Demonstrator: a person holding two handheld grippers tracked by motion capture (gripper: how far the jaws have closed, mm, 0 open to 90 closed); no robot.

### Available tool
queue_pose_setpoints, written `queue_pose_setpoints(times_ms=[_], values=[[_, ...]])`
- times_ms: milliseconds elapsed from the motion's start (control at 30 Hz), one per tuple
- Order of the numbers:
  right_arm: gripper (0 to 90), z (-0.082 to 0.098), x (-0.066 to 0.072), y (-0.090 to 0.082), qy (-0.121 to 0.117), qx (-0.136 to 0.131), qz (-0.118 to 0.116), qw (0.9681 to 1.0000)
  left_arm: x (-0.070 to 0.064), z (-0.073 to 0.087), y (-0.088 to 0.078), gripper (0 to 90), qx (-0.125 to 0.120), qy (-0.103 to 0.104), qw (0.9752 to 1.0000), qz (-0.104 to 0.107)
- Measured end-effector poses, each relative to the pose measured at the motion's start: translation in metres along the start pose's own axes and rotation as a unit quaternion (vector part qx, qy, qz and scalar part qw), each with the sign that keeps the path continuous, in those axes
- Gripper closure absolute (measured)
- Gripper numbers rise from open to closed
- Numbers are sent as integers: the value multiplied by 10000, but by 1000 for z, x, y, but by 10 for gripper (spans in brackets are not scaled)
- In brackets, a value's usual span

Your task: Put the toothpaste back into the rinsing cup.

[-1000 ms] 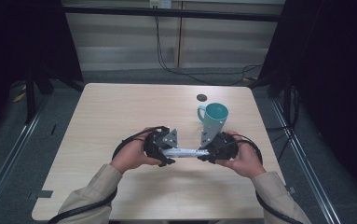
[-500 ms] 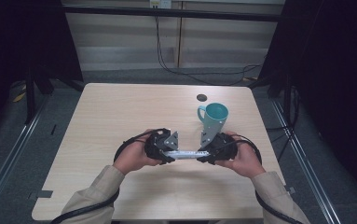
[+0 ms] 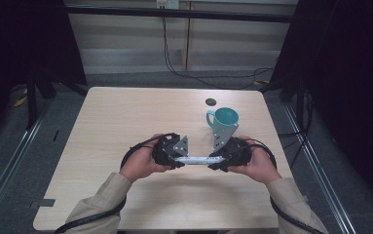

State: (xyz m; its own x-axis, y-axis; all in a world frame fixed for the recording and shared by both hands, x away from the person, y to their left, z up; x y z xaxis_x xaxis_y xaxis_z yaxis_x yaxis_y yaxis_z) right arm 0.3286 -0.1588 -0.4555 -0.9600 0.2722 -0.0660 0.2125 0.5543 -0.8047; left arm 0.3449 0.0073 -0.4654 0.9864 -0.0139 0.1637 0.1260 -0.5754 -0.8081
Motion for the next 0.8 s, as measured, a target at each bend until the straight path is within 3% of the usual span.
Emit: queue_pose_setpoints(times_ms=[33,267,367,567,800], values=[[488,0,-1,0,18,17,19,10000,0,-1,0,717,-6,3,10000,15],[402,-4,-2,-1,73,187,142,9997,0,-4,-1,717,118,32,9999,-38],[412,-6,-4,-3,62,237,179,9995,1,-4,-1,717,174,70,9998,-55],[438,-11,-4,-4,131,430,-38,9990,1,-4,1,717,286,65,9995,-78],[449,-15,-7,3,196,574,-80,9981,1,-6,3,717,319,89,9994,-52]])
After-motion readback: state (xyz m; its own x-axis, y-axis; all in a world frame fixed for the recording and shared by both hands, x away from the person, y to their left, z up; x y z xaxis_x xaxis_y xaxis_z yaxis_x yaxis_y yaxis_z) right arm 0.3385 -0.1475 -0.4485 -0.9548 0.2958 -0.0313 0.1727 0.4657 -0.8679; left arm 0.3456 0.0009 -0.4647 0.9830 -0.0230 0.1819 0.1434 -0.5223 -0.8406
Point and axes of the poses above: each handheld gripper's, and its own axes: y roughly forward along the jaws, z roughly out of its underside, x roughly to its left, the point moved 6 cm from there along y, roughly forward along the jaws, and after that the axes turned 5 degrees about -x, right-handed, at the moved point
